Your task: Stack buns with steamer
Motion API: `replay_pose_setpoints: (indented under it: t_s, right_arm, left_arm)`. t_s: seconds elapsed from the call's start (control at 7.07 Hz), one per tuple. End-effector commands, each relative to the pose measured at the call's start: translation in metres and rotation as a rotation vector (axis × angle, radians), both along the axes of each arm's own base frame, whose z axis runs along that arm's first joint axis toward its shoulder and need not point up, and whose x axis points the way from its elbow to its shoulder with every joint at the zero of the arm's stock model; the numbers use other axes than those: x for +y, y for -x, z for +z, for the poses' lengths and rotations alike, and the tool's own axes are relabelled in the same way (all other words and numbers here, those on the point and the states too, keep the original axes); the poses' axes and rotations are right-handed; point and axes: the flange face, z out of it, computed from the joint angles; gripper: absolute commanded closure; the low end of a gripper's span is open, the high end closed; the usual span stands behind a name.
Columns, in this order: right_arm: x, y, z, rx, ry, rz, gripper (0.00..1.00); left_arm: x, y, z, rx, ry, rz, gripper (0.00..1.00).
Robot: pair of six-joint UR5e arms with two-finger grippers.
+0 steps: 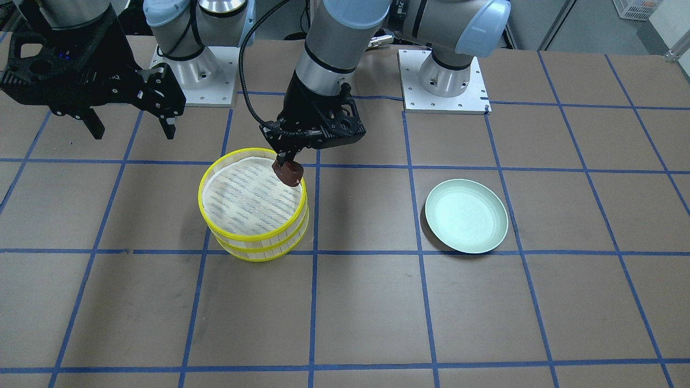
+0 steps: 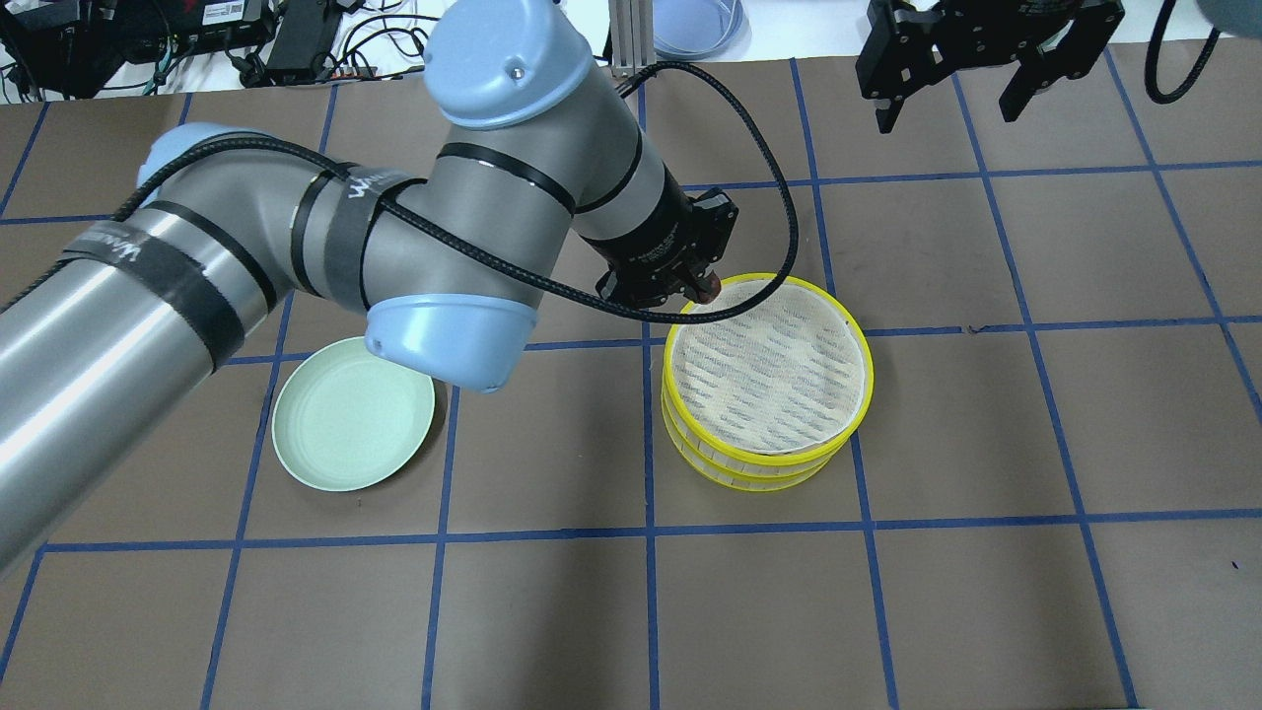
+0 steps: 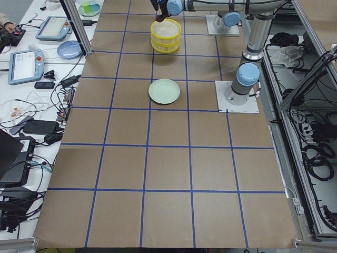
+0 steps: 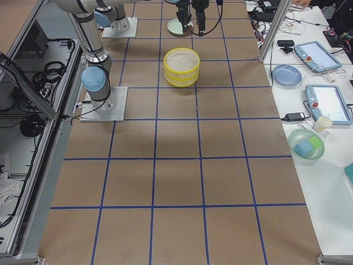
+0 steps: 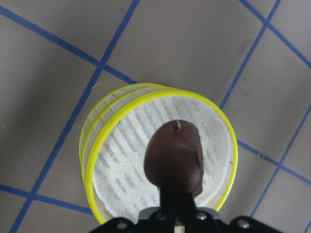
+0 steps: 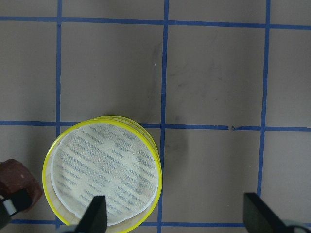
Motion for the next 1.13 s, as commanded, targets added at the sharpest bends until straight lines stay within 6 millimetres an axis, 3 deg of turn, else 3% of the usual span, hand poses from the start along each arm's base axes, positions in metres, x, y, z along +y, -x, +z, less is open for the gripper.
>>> replay_pose_setpoints:
  t_s: [0.0,0.14,0.28,0.42,0.71,0.99]
  right_arm:
    - [0.003,0.000,-0.004,0.001,-0.017,0.001,0.00]
    - [0.011,0.001,-0.009,0.003,-0.023,0.002,0.00]
    - [0.013,0.000,-0.011,0.000,-0.026,0.004,0.00]
    - [0.013,0.000,-0.011,0.003,-0.028,0.004,0.00]
    - [0.013,0.000,-0.013,0.003,-0.031,0.004,0.00]
    - [0.013,0.001,-0.013,0.003,-0.032,0.002,0.00]
  left_arm:
    - [0.000,0.023,-0.036,-0.018,-0.053,0.005,1.00]
    - [0.002,0.034,-0.049,-0.013,-0.070,0.034,0.59]
    - [0.008,0.047,-0.062,-0.018,-0.100,0.065,0.29]
    - [0.011,0.052,-0.062,-0.017,-0.088,0.048,0.05]
    - [0.009,0.041,-0.054,-0.054,-0.045,0.040,0.00]
    - [-0.008,-0.001,-0.027,-0.149,0.075,-0.032,0.00]
